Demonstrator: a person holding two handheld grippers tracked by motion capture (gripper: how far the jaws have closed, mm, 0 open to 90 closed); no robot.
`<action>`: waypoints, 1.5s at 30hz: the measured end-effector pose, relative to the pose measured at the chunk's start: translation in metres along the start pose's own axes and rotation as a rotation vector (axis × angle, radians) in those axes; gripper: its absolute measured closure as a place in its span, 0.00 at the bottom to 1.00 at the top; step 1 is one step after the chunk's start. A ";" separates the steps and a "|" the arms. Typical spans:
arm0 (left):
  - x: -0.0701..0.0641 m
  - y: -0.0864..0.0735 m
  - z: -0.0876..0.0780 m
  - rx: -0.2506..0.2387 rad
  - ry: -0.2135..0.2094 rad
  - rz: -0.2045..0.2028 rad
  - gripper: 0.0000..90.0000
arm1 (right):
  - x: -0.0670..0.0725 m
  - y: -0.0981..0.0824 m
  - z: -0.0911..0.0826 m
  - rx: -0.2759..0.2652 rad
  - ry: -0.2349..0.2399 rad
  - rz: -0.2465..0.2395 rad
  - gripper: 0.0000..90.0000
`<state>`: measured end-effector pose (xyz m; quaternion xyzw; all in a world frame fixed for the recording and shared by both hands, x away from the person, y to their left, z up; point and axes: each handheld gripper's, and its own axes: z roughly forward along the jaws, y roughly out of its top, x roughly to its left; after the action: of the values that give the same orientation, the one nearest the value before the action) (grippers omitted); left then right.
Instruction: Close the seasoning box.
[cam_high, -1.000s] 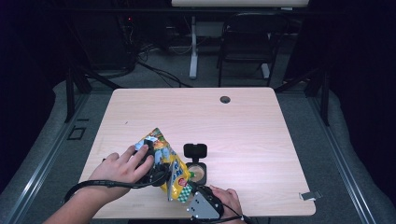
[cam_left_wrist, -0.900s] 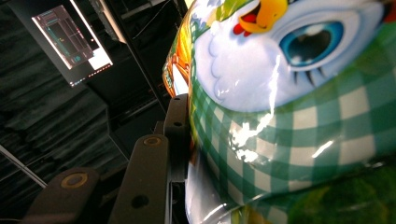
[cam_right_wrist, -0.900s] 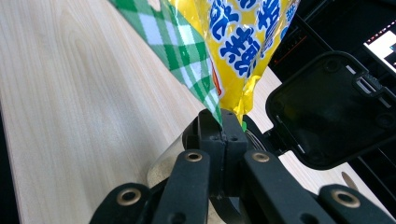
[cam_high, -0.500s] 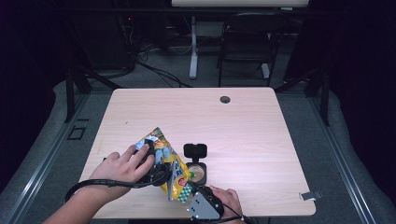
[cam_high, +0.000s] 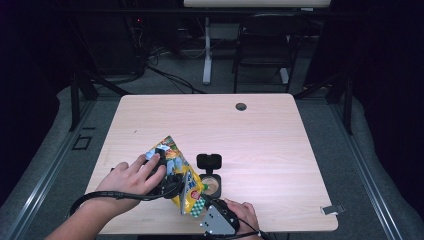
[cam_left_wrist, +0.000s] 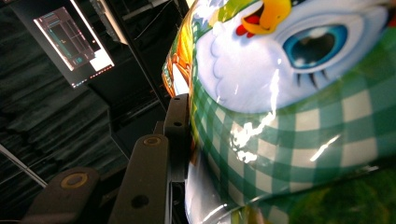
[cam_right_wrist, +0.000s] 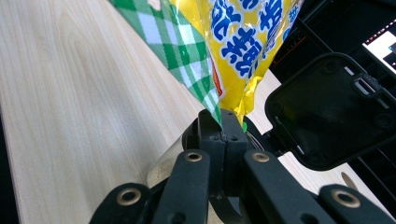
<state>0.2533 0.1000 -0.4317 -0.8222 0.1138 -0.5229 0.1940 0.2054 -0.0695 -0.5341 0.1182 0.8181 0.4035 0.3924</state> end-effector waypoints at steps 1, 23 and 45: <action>0.000 0.000 0.000 0.000 0.000 0.000 0.77 | 0.000 0.000 0.000 0.003 0.000 0.003 1.00; 0.001 0.001 0.000 0.001 -0.007 0.007 0.77 | 0.000 0.000 0.000 0.001 0.002 0.006 1.00; 0.001 0.001 0.000 -0.001 -0.004 0.013 0.77 | -0.001 0.000 -0.001 0.001 0.002 0.002 1.00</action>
<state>0.2535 0.0989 -0.4311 -0.8225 0.1188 -0.5201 0.1971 0.2054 -0.0701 -0.5336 0.1187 0.8186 0.4037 0.3911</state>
